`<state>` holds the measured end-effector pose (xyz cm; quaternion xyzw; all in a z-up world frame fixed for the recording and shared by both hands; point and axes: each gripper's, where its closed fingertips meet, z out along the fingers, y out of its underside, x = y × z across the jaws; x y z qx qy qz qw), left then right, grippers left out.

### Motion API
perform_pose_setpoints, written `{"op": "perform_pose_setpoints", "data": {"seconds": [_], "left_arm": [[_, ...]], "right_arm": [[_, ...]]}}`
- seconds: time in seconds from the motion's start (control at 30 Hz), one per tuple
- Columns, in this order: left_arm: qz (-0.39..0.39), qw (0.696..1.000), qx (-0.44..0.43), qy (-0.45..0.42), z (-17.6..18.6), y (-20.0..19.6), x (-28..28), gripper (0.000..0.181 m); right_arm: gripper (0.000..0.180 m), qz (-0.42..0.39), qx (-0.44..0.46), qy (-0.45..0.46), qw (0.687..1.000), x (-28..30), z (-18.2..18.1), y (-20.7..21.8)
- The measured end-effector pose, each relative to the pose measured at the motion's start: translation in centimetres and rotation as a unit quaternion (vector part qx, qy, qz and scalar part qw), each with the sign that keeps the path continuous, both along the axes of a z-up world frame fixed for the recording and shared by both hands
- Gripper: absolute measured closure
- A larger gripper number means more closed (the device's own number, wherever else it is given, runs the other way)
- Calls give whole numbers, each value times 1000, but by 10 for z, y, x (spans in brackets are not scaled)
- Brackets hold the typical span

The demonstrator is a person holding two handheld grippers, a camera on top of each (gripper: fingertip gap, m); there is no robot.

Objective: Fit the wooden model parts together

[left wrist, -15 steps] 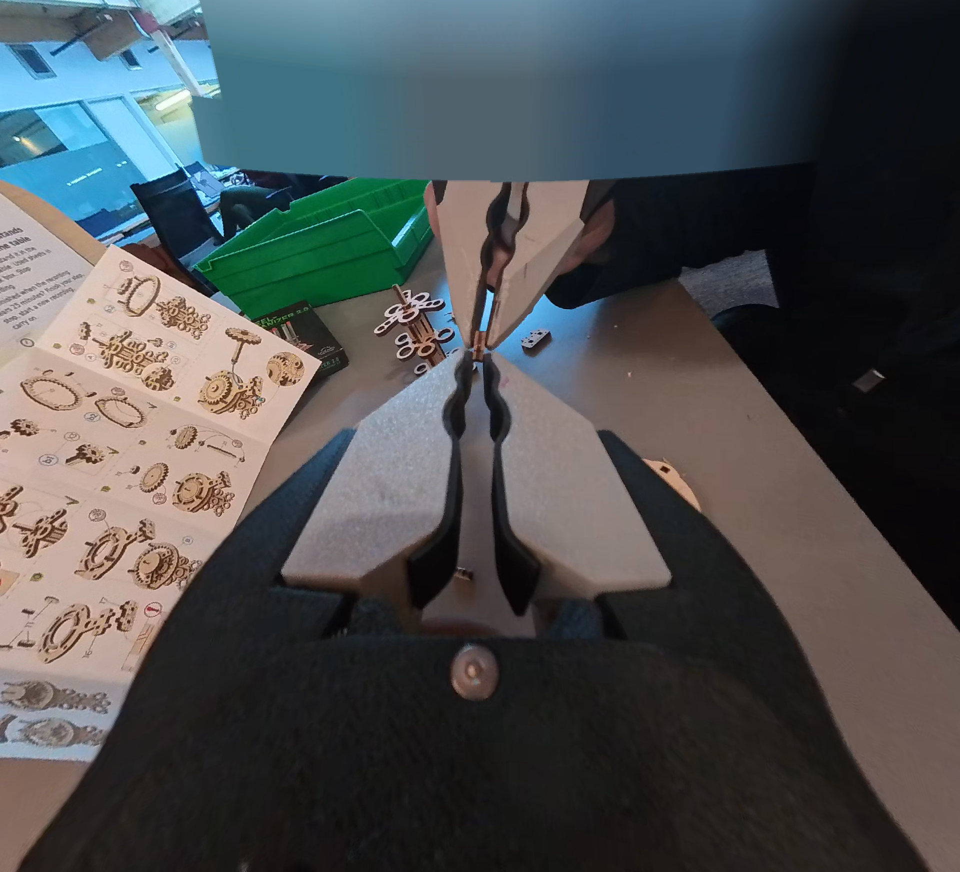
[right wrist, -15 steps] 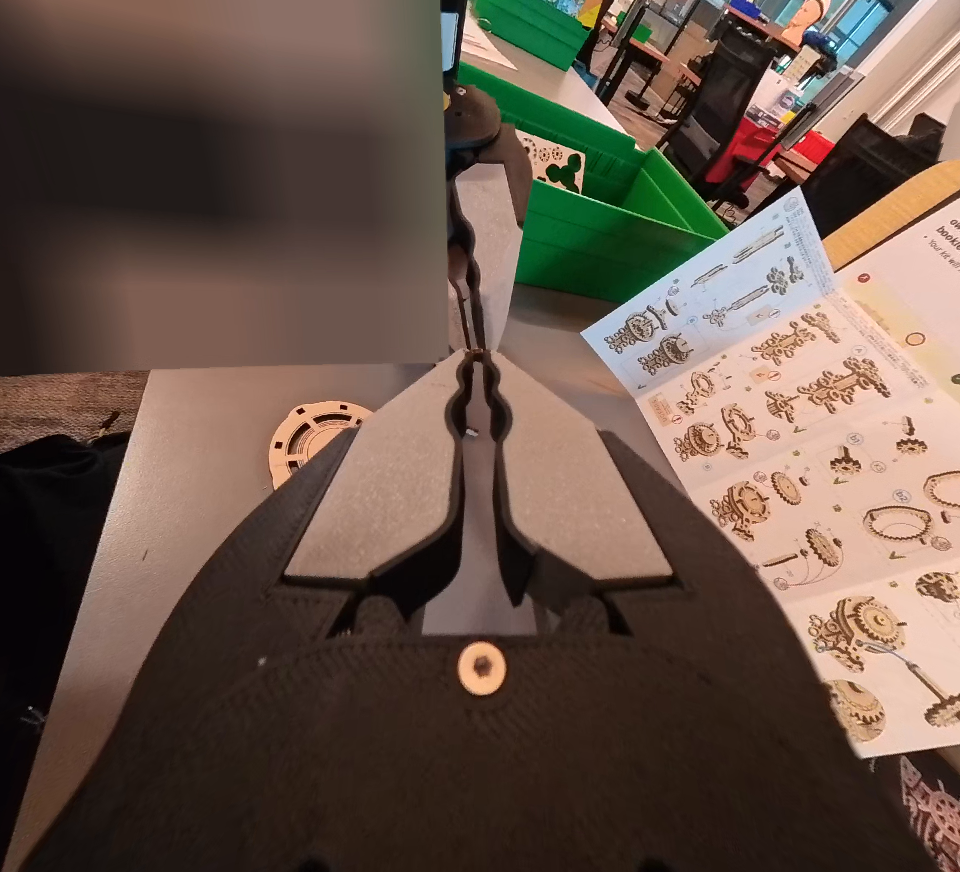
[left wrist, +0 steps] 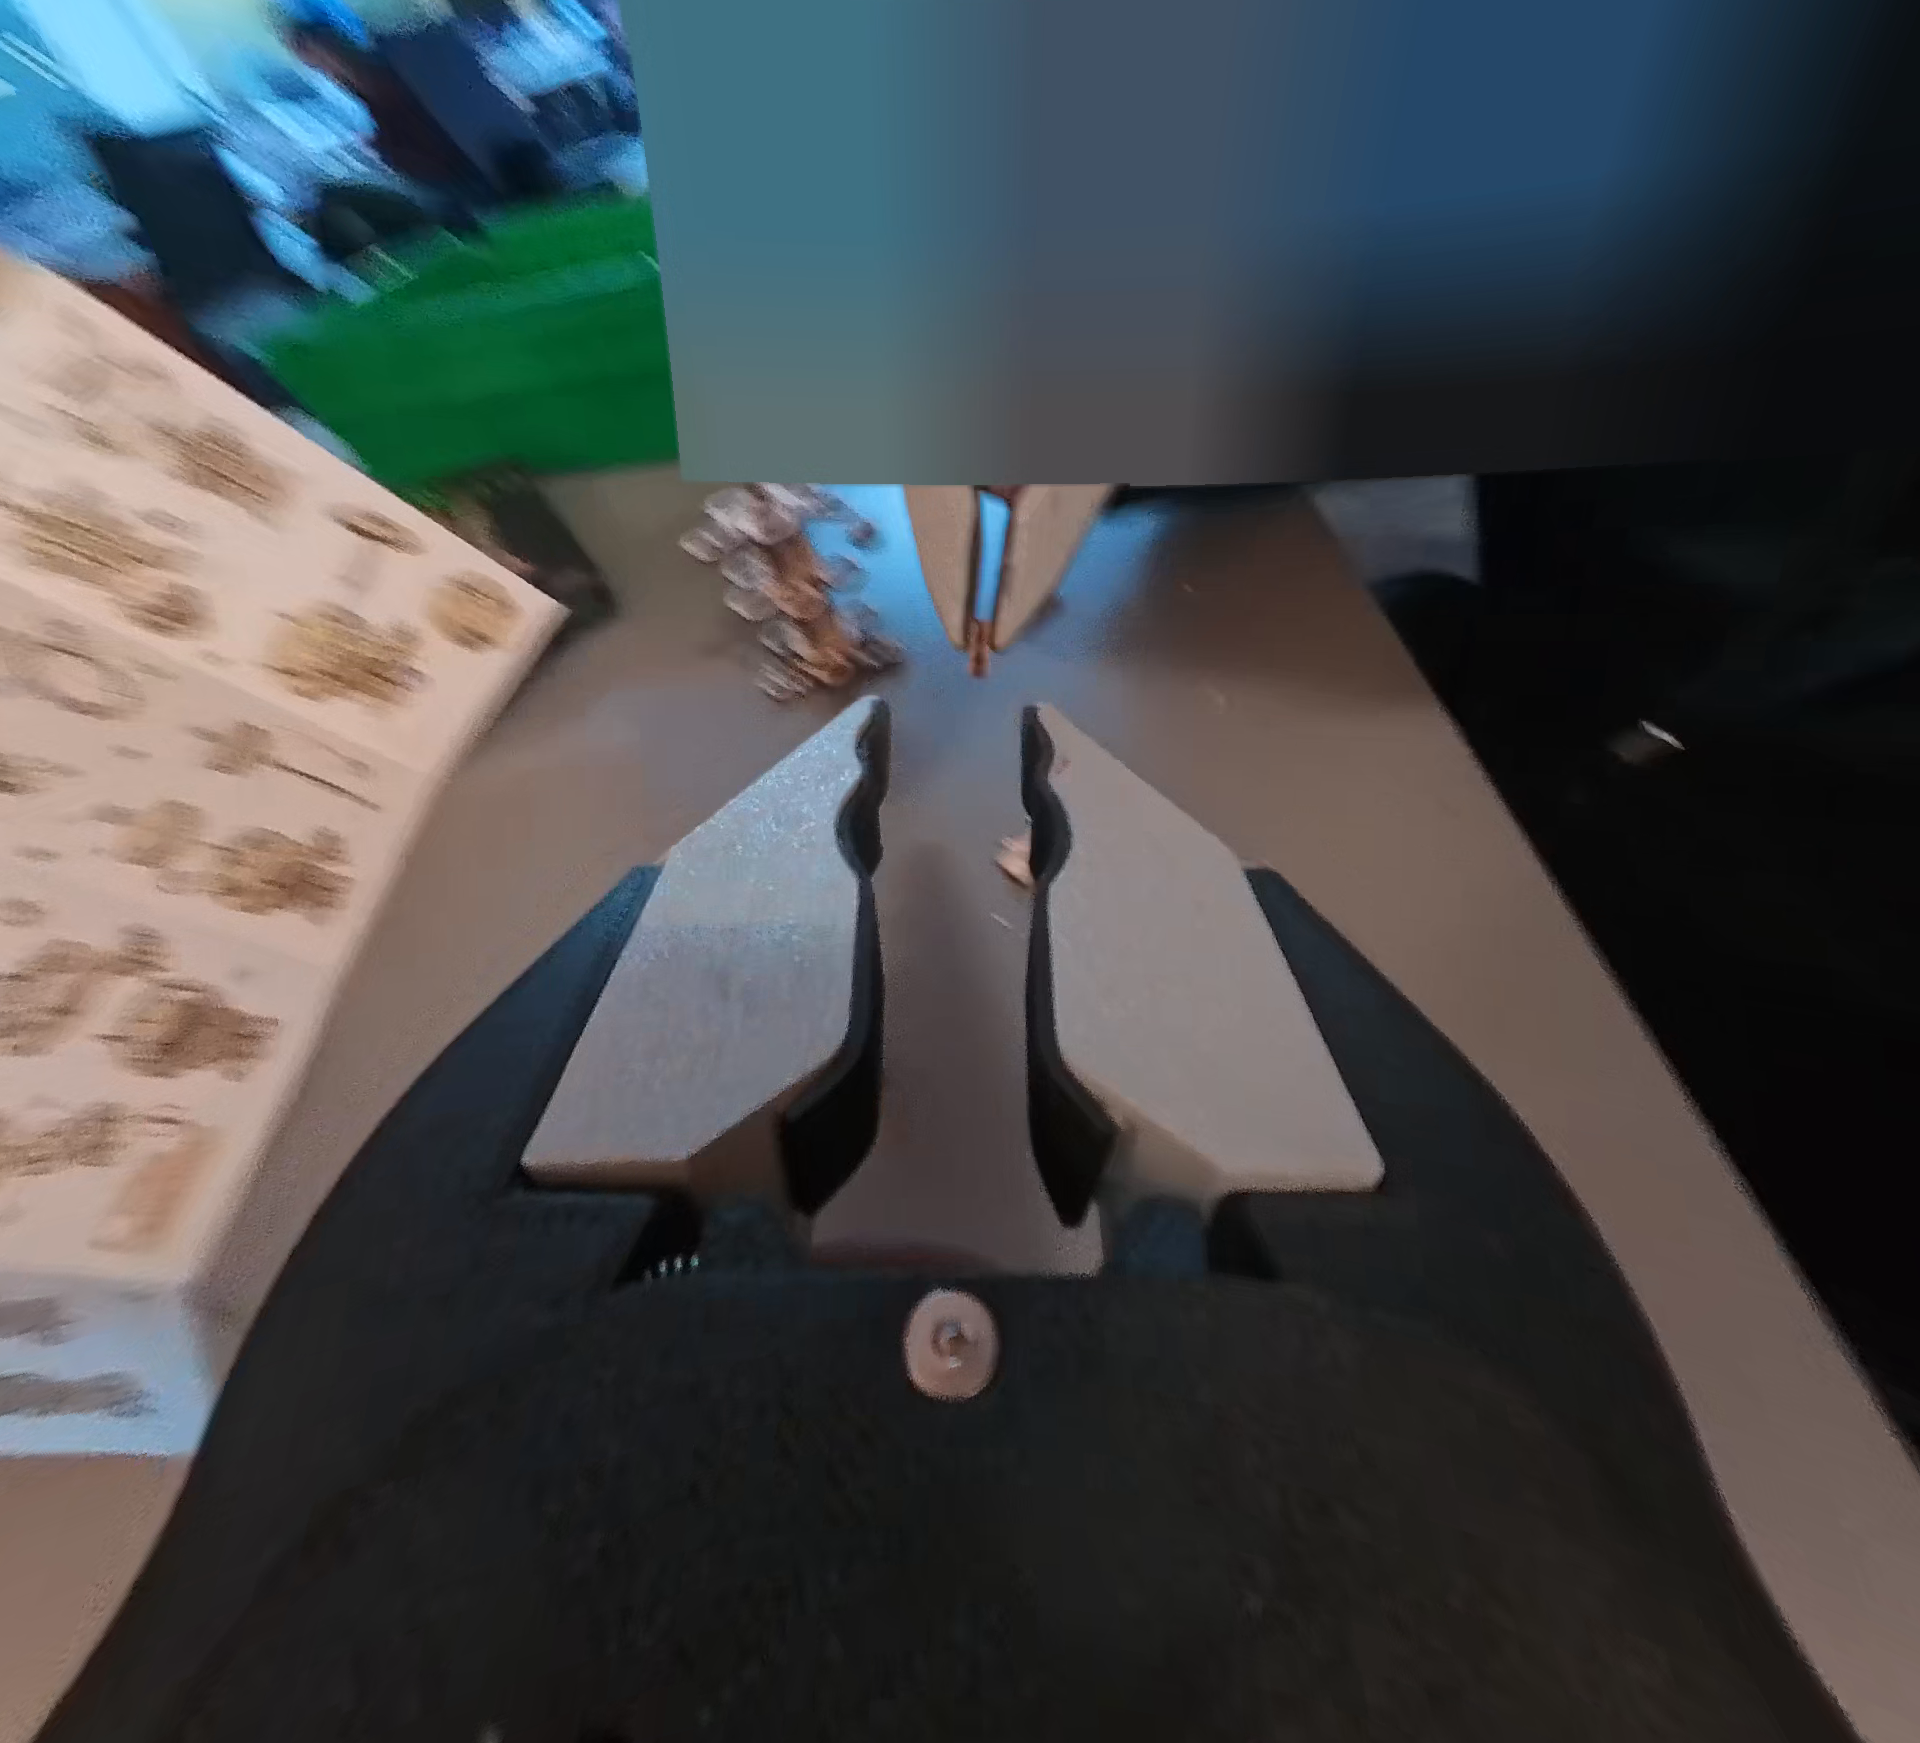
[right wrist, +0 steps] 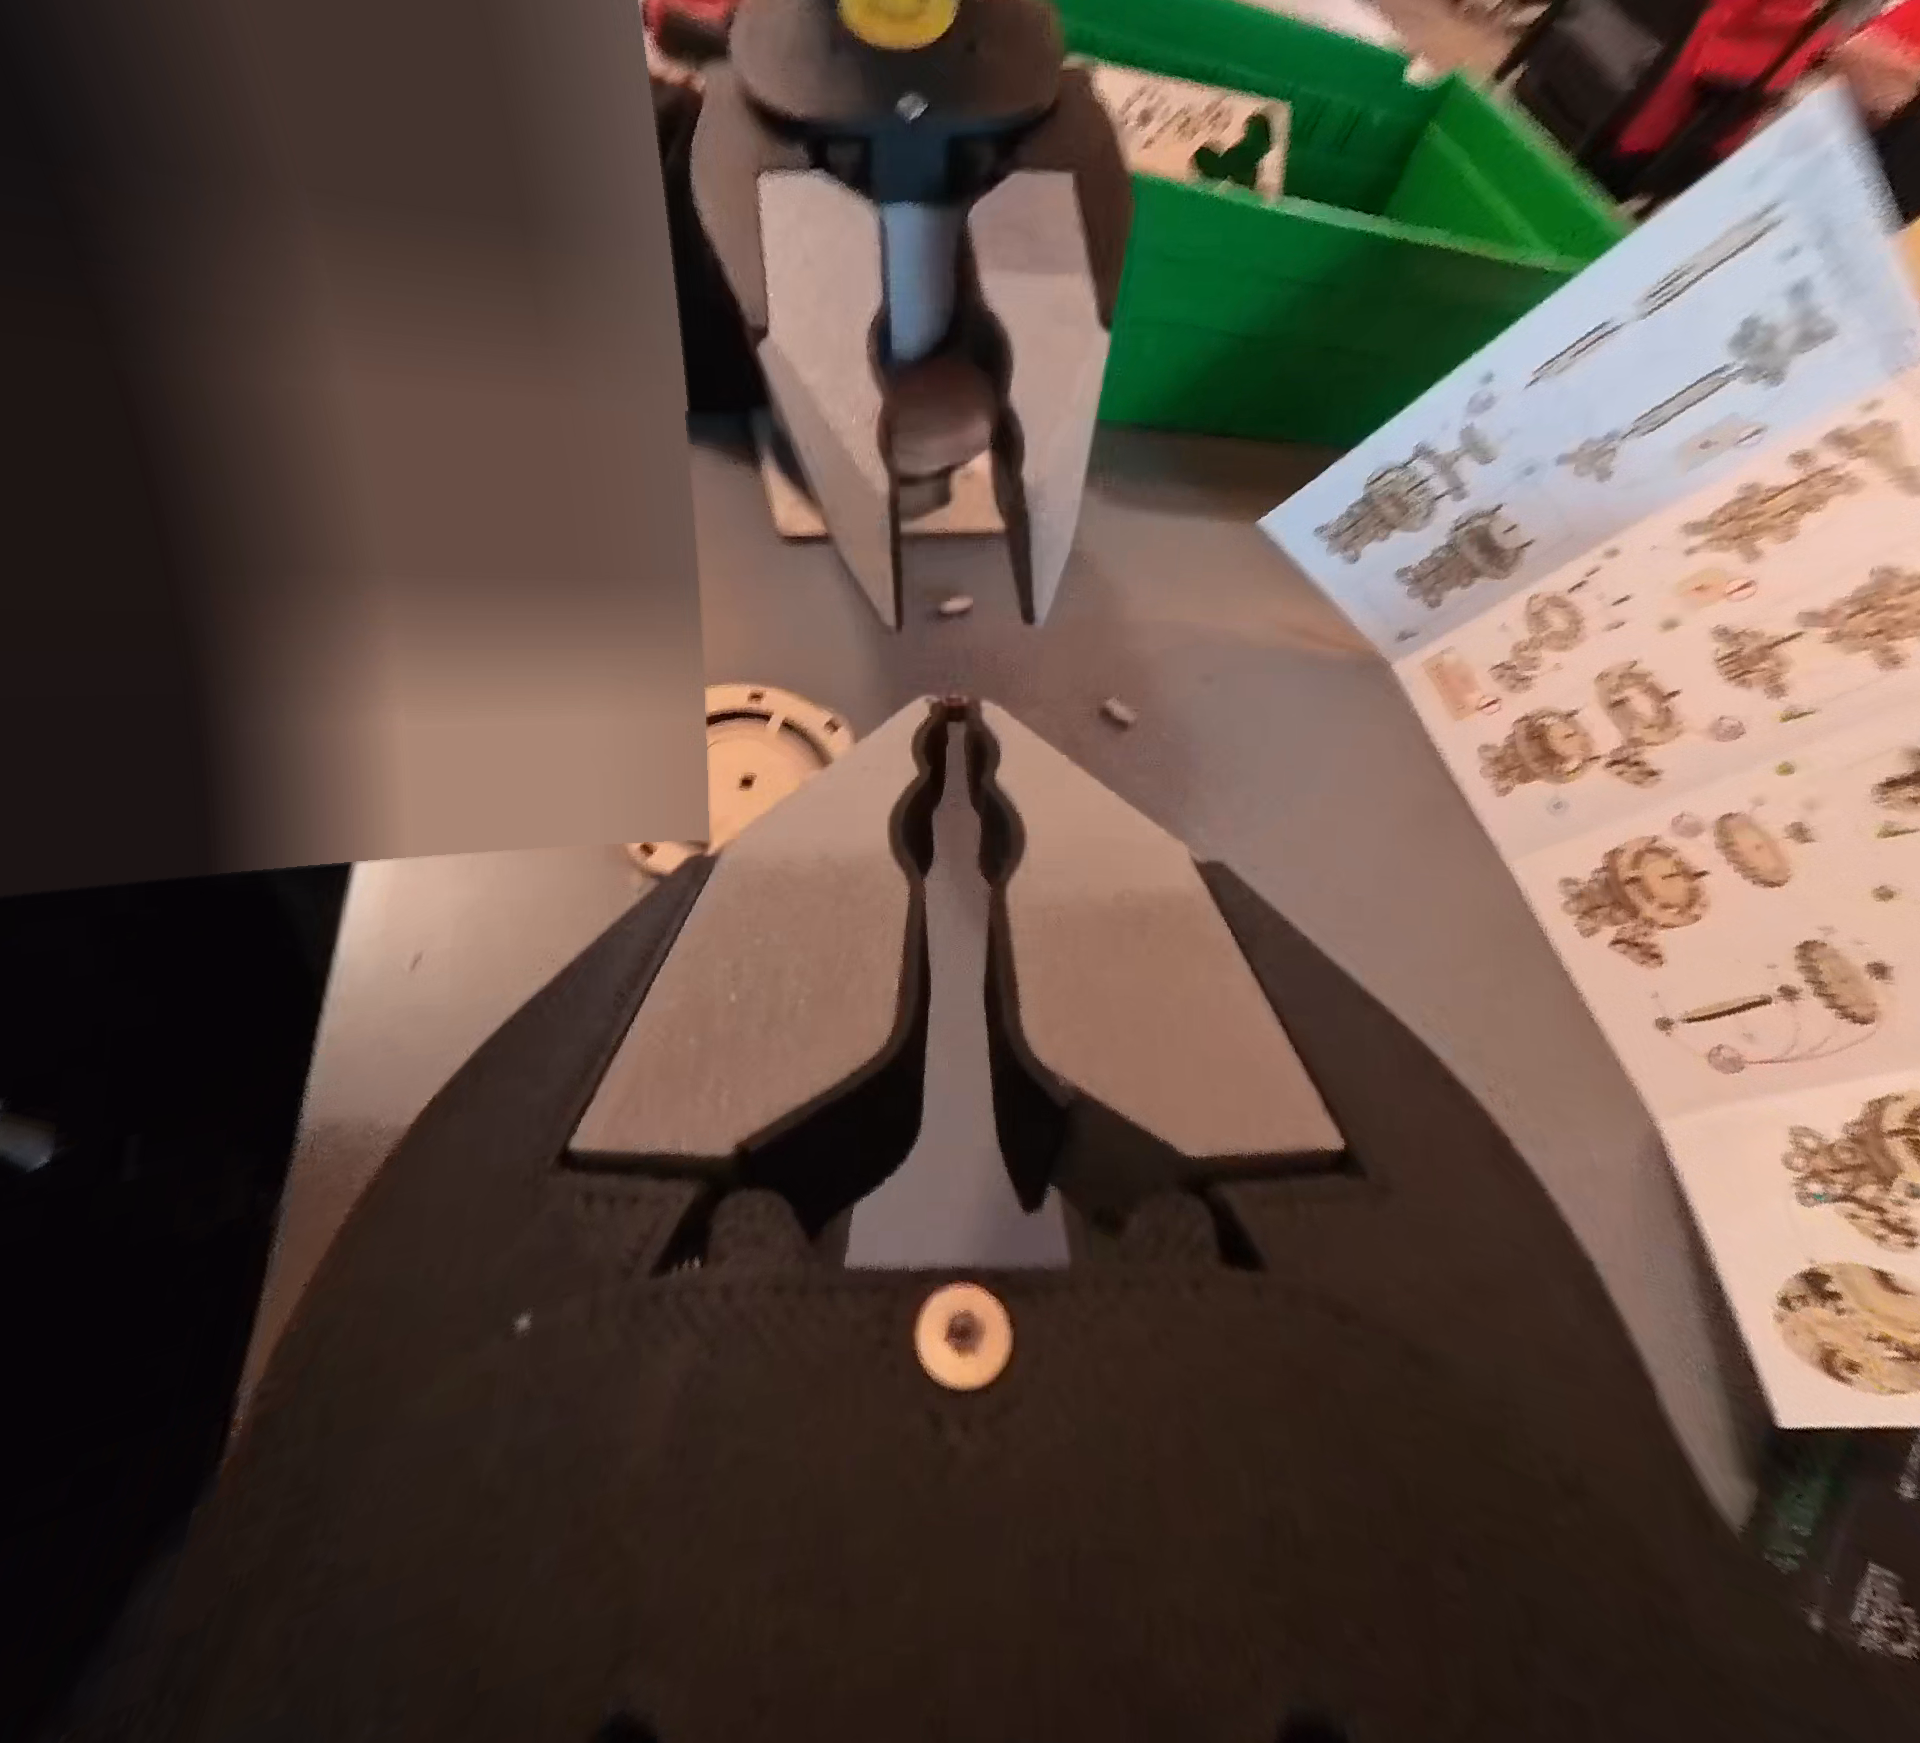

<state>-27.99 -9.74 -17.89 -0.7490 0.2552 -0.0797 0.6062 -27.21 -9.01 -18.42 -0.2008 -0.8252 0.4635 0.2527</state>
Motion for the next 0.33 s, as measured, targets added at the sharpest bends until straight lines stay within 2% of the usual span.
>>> {"op": "perform_pose_setpoints", "data": {"seconds": [0.1,0.23,0.33], "left_arm": [[-42,996,-83,6,-24,-9,13,157],[-65,987,-146,27,-50,-16,21,150],[-68,979,-187,40,-65,-21,21,139]], "right_arm": [[180,41,32,-57,997,13,-19,-1],[180,89,79,-135,984,24,-42,-5],[180,132,133,-132,973,33,-55,-10]]}}
